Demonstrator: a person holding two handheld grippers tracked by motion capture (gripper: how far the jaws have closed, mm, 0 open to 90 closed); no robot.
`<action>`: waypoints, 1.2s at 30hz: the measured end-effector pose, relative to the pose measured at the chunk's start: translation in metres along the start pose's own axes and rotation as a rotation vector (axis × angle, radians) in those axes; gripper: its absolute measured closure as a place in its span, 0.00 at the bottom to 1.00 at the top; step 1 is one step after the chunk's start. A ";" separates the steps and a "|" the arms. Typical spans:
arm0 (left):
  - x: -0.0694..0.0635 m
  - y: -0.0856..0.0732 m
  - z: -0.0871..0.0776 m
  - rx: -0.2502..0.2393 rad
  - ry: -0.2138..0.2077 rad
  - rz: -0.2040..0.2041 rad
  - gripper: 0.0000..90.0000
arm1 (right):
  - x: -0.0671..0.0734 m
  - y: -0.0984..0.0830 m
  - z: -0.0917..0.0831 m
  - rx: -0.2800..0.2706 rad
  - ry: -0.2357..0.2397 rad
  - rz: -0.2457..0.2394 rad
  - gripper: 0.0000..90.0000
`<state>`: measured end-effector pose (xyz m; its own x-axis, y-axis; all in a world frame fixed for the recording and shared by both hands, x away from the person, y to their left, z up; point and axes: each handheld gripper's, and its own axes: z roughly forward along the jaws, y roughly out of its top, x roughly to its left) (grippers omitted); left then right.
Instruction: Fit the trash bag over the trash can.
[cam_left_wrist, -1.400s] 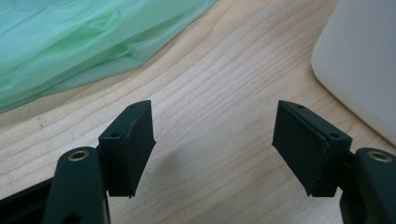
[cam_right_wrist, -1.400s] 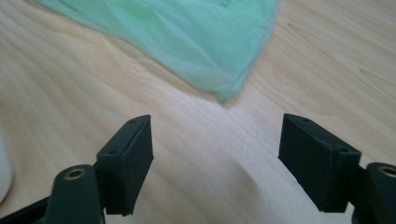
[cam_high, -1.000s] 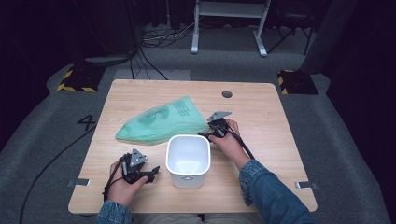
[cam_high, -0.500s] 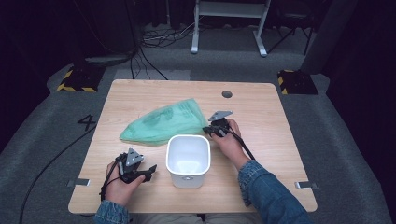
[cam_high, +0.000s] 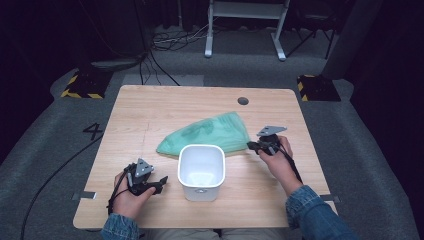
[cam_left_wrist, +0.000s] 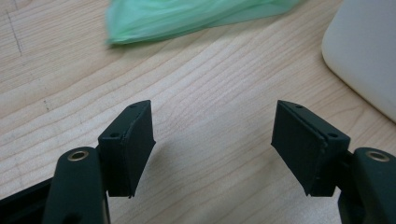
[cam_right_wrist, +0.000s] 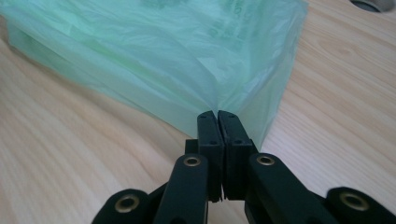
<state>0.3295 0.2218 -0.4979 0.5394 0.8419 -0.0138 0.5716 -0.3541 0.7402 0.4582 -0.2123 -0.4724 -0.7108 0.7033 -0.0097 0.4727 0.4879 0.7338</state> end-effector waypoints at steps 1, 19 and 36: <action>0.000 0.000 0.001 -0.002 -0.001 -0.003 0.33 | -0.003 -0.004 -0.006 0.000 -0.005 0.006 1.00; -0.002 0.005 0.007 0.003 0.000 -0.006 0.33 | -0.028 -0.041 -0.069 -0.022 -0.223 0.213 0.49; -0.002 -0.007 0.001 0.021 0.015 -0.004 0.32 | 0.083 0.011 0.023 0.031 0.111 -0.111 0.40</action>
<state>0.3251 0.2223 -0.5032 0.5283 0.8491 -0.0065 0.5865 -0.3594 0.7259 0.4165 -0.1368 -0.4805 -0.8118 0.5837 -0.0136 0.4025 0.5763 0.7113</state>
